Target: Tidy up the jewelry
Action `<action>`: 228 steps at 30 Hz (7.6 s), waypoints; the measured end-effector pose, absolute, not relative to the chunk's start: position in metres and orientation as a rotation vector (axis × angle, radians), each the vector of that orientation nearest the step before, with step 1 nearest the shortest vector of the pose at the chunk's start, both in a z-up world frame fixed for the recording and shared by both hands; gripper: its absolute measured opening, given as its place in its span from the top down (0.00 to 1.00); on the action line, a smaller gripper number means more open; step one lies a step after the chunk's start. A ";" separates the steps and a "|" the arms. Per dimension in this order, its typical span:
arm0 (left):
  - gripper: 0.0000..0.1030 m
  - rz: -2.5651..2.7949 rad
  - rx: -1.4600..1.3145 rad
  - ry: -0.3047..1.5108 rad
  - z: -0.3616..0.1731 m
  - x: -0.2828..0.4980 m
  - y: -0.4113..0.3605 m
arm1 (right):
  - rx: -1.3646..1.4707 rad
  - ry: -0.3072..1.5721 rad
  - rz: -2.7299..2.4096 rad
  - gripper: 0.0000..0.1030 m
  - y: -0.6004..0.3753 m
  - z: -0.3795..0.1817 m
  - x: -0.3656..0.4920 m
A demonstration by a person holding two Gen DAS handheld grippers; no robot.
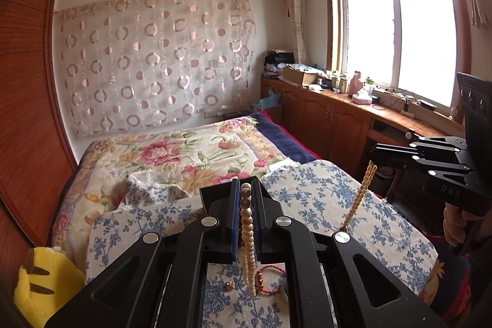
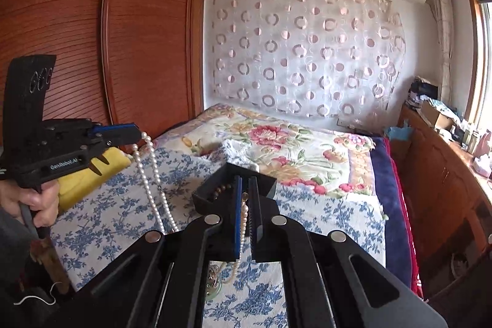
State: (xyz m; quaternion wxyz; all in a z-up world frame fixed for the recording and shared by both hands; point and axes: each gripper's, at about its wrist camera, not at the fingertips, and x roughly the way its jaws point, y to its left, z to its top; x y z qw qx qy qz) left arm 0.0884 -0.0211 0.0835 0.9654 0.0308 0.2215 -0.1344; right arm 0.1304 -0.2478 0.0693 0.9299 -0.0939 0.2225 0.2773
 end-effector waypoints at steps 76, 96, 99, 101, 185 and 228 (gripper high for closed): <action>0.93 -0.249 0.072 0.616 0.023 0.221 -0.007 | -0.280 0.586 0.562 0.94 -0.164 0.036 0.342; 0.92 -0.256 0.058 0.667 -0.012 0.146 -0.006 | -0.256 0.660 0.606 0.88 -0.192 -0.006 0.244; 0.91 -0.257 0.054 0.668 -0.015 0.133 -0.007 | -0.243 0.678 0.620 0.76 -0.196 -0.020 0.219; 0.82 -0.258 0.050 0.671 -0.020 0.124 -0.007 | -0.238 0.691 0.626 0.75 -0.199 -0.029 0.208; 0.93 -0.232 0.040 0.696 -0.042 0.122 -0.013 | -0.151 0.627 0.509 0.95 -0.228 -0.035 0.222; 0.93 -0.152 0.047 0.703 -0.040 0.234 -0.018 | -0.178 0.678 0.545 0.95 -0.205 -0.060 0.249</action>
